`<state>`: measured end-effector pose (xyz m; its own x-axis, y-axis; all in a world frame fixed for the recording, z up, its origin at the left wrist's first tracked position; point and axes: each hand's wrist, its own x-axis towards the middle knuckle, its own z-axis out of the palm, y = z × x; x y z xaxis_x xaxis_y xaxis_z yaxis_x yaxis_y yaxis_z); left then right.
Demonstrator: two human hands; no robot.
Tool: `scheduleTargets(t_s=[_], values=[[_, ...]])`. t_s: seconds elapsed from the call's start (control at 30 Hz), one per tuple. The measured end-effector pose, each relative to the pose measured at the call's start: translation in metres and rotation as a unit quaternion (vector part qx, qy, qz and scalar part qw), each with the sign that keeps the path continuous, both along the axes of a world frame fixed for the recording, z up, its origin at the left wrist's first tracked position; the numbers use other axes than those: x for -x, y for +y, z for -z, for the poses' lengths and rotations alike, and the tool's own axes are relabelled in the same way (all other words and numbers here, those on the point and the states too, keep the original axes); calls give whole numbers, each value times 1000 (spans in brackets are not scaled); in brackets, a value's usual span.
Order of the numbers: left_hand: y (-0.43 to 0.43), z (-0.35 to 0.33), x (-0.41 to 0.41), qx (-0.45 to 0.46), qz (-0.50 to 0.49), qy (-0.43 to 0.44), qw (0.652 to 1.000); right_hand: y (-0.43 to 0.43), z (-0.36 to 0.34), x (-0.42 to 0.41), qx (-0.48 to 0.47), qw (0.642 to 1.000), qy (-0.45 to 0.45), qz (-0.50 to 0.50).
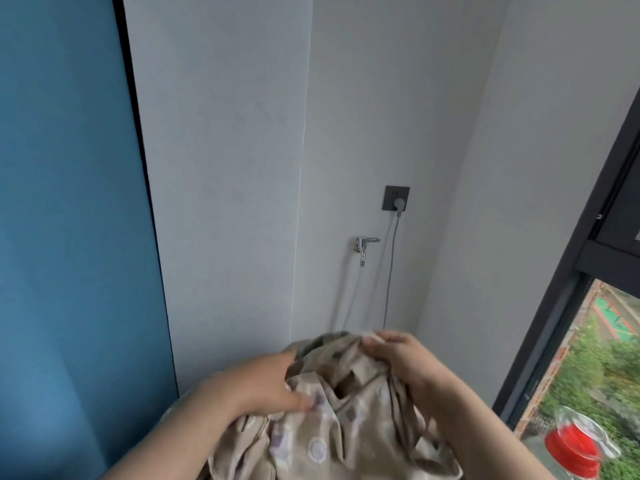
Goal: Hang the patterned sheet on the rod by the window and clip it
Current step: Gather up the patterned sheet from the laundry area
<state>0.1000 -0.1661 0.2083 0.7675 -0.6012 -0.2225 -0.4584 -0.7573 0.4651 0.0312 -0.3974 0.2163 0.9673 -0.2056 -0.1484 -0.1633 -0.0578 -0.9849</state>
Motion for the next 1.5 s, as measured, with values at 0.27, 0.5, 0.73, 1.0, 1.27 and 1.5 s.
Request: scheduleTargets(t_s=[0.27, 0.5, 0.73, 1.0, 1.27, 1.5], values=[[8, -12, -6, -25, -38, -173, 984, -29, -59, -10, -84, 976, -173, 97], [46, -75, -43, 124, -246, -330, 903, -58, -31, -7, 57, 997, 42, 35], [64, -80, -56, 158, -347, -329, 864, -46, 10, 1, -55, 991, 97, -73], [72, -78, -52, 192, -216, -183, 940, 8, -6, -11, -170, 980, -70, 76], [25, -55, -22, 125, 5, -82, 989, 44, -65, 12, -116, 976, -179, -48], [32, -56, -57, 285, -229, -184, 912, 0, -11, 23, 79, 980, -114, -144]])
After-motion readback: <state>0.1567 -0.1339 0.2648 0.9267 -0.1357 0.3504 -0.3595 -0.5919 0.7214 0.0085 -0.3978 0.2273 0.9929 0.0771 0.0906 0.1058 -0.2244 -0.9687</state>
